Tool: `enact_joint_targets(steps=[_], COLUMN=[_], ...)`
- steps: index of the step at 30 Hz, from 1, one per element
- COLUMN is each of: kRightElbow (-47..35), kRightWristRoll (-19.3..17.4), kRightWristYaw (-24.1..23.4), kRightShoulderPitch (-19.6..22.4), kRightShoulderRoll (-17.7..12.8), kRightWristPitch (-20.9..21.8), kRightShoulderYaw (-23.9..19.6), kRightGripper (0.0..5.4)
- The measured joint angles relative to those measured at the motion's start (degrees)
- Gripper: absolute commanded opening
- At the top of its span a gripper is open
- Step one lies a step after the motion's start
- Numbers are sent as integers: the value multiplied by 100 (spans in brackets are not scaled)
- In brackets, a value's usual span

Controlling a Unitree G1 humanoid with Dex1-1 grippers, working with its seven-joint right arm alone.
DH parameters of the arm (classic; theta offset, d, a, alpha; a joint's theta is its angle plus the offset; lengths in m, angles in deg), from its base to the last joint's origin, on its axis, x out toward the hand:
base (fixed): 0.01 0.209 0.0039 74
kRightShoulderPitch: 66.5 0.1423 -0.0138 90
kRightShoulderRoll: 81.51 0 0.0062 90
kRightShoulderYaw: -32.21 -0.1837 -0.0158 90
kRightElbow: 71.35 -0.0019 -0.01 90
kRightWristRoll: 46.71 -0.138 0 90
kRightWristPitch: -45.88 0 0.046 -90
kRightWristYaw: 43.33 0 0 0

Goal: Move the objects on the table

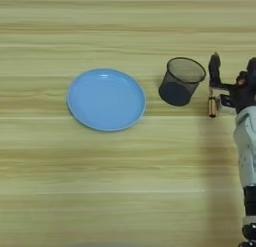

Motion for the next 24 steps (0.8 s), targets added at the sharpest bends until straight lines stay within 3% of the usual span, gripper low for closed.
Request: enact_joint_targets(steps=[8,13,24], kRightElbow=[-756,-845,-760], kRightWristRoll=[259,466,601], kRightWristYaw=[75,198,284], kRightShoulderPitch=[2,306,510], kRightShoulderRoll=[271,494,633], kRightWristPitch=[-420,-571,-636], kRightShoulderYaw=[824,1389,1599], kRightGripper=[536,536,536])
